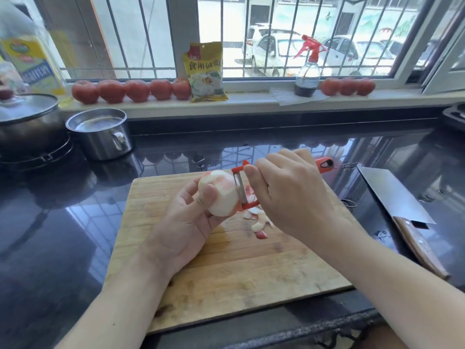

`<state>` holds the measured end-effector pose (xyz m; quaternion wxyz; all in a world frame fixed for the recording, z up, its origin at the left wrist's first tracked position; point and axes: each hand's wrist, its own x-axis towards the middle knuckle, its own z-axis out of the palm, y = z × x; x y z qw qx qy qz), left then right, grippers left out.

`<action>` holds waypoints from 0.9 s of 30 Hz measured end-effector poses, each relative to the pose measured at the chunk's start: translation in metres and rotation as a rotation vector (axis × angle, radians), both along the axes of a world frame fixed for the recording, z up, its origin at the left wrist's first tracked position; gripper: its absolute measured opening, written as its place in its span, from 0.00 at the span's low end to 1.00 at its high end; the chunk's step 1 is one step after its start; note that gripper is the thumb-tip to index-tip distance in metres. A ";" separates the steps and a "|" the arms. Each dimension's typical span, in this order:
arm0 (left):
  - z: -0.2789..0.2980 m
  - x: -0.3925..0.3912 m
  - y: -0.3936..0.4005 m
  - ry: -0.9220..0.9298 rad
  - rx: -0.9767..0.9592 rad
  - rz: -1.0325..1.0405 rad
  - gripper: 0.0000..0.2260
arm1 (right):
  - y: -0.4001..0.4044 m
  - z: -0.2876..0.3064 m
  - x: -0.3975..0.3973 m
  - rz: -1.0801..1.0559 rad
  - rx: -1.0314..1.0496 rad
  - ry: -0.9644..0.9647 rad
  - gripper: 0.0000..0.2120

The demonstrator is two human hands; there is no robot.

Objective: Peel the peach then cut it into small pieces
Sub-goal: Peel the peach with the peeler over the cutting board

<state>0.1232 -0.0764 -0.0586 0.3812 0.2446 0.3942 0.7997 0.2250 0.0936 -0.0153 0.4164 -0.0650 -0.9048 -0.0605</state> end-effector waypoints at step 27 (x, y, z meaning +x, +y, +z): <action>-0.005 -0.003 0.008 -0.051 -0.083 0.137 0.34 | -0.032 -0.008 -0.002 -0.054 -0.001 0.015 0.20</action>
